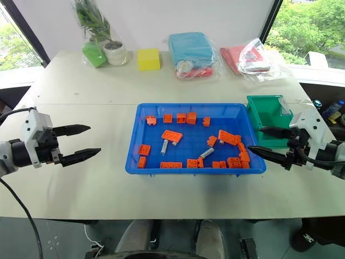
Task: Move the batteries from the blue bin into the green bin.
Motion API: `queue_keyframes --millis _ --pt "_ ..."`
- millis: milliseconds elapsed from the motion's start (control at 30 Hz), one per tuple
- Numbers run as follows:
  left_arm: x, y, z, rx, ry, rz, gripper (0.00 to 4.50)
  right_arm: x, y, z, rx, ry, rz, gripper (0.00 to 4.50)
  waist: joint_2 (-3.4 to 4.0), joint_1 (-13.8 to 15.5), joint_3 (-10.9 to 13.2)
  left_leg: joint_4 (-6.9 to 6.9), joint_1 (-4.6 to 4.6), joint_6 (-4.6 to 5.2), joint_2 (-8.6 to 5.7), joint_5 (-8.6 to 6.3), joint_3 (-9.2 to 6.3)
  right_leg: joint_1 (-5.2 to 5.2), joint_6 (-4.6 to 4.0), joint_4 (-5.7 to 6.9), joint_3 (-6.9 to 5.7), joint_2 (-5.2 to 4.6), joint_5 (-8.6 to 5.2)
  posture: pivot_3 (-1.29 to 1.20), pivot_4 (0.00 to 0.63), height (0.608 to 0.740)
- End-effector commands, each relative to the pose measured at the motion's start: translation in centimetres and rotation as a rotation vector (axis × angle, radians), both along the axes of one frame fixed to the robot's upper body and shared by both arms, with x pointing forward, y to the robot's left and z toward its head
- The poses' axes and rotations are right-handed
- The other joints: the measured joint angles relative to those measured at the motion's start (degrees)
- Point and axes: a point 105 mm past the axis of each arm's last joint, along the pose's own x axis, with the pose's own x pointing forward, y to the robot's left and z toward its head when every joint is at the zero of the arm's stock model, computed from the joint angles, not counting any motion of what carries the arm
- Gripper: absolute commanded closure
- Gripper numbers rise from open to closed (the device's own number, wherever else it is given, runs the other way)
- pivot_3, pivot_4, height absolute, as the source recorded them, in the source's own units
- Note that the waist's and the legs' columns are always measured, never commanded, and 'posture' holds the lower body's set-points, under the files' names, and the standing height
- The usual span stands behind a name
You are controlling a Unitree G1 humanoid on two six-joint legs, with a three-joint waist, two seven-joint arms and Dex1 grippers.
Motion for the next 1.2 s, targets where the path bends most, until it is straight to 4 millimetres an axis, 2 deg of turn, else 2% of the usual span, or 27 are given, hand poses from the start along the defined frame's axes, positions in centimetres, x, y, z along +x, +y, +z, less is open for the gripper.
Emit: queue_keyframes --millis 33,400,733,833,933,1067,1200 --pt "-0.5 -0.4 1.3 0.005 -0.043 -0.025 0.0 0.1 0.2 0.6 -0.002 -0.038 0.008 0.89 -0.08 0.0 0.0 -0.01 0.0 0.0 -0.01 0.0 0.02 0.0 -0.02 0.0 0.01 0.01 0.02 0.0 0.15 0.704" --pt "-0.6 -0.6 1.4 -0.006 -0.034 -0.02 0.0 0.2 0.1 0.6 -0.008 -0.04 0.003 0.89 -0.18 0.0 -0.1 0.01 0.11 -0.08 0.03 0.04 0.25 -0.03 -0.29 0.1 0.06 0.16 0.18 0.0 0.15 0.704" --pt "-0.7 -1.6 1.6 -0.008 -0.04 -0.058 0.0 0.7 -0.5 0.7 -0.027 -0.042 -0.011 0.89 -0.25 0.1 -0.1 0.0 0.11 -0.09 -0.01 0.05 0.44 -0.09 -0.29 0.16 0.31 0.19 0.2 0.0 0.15 0.704" --pt "-0.9 -1.8 1.2 -0.018 -0.018 -0.067 0.0 0.9 -0.6 1.2 0.005 -0.04 -0.017 0.09 -0.25 0.1 -0.1 0.01 0.16 -0.09 -0.02 0.05 0.58 -0.15 -0.33 0.24 0.51 0.23 0.23 0.0 0.15 0.704" --pt "-1.3 -2.1 1.1 -0.039 0.009 -0.096 0.0 1.2 -0.4 1.4 -0.022 -0.054 -0.002 0.03 -0.28 0.0 -0.2 0.01 0.34 -0.09 0.03 0.05 0.82 -0.16 -0.33 0.29 0.68 0.24 0.24 0.0 0.15 0.704" --pt "-1.2 -2.7 1.7 -0.024 -0.022 -0.13 0.0 3.0 1.3 1.9 -0.042 -0.087 0.041 0.03 -0.27 -0.2 -0.1 0.0 0.47 -0.09 0.11 0.05 1.13 -0.24 -0.34 0.29 0.9 0.22 0.24 0.0 0.15 0.704" --pt "-1.8 -3.7 1.9 -0.012 0.01 -0.244 0.0 4.6 5.7 1.3 -0.031 -0.036 0.169 0.03 -0.41 -0.4 -0.2 -0.05 0.46 -0.09 0.17 0.04 1.4 -0.49 -0.35 0.34 1.11 0.22 0.25 0.0 0.15 0.704"
